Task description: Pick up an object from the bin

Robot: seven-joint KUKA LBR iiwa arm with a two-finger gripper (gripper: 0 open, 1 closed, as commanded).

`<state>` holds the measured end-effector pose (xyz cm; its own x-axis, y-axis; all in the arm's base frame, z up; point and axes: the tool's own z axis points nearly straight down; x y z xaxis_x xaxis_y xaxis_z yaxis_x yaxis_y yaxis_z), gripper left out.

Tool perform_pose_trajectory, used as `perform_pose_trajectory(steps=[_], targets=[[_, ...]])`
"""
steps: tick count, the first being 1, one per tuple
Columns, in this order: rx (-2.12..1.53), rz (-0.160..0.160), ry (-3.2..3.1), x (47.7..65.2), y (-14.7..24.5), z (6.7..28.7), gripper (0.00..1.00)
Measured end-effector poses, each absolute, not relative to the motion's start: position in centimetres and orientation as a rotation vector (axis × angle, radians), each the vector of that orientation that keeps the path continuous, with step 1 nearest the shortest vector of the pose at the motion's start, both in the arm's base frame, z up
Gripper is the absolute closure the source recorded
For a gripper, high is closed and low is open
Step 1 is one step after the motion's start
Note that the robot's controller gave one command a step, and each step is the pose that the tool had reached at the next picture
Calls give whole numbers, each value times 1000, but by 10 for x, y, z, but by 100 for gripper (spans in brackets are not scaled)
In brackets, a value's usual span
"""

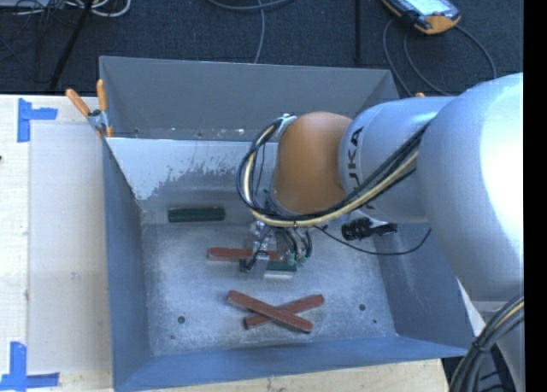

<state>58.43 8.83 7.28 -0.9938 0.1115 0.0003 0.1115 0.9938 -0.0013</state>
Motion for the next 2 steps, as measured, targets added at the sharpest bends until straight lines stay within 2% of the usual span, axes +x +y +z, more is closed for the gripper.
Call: perform_pose_trajectory(steps=[2], targets=[[-176,2,-3135,584,88,76,100]])
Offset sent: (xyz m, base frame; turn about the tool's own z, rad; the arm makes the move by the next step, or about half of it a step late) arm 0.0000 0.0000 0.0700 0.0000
